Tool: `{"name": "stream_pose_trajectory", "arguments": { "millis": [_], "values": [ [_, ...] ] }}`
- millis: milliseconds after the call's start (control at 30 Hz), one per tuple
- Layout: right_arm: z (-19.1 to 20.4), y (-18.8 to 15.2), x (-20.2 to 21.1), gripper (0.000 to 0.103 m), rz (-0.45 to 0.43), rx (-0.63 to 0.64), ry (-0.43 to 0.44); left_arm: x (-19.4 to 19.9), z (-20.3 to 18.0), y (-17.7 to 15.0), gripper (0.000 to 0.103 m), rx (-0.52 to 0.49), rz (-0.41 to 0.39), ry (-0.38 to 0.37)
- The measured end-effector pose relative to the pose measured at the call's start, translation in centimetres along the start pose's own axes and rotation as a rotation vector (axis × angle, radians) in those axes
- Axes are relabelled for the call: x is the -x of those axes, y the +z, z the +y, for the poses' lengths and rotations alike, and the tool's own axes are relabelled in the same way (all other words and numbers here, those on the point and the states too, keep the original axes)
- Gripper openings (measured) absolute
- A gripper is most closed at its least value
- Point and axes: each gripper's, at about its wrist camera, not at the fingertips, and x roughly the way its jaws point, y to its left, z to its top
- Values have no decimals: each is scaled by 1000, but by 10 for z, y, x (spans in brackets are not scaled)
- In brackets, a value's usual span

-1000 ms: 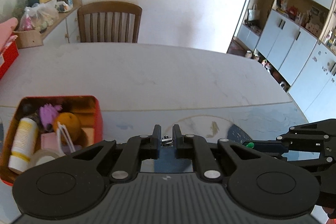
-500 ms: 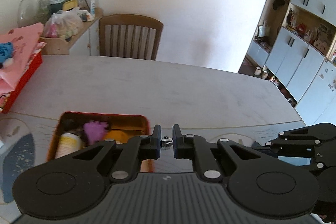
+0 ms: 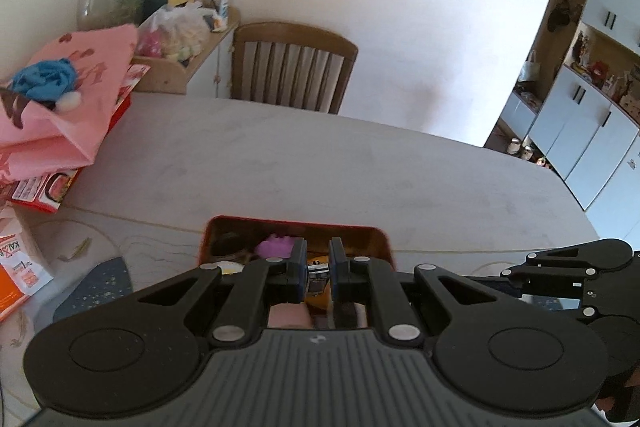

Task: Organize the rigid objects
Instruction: 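Carry the nail clipper and green figure over the red tin, then lower the clipper and figure into the tin and open both tools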

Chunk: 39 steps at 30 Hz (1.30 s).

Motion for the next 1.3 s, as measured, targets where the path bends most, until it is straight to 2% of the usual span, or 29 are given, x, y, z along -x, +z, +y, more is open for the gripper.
{"name": "stream_pose_trajectory", "arguments": {
  "millis": [267,600,867,1100,1300],
  "values": [
    [12,3,-47,14,75,31,-58,-37,26,-6,11,19,63,-21],
    [14,-2,-71,14,123,35,-85,-72,35,-17,11,-29,106,-33],
    [15,-4,-75,16,140,27,-73,-71,35,-27,11,-56,127,-60],
    [14,-9,-64,19,130,1,-47,-76,37,-44,11,-59,203,-51],
    [14,-15,-48,21,118,-47,-16,-72,35,-47,11,-59,213,-49]
  ]
}}
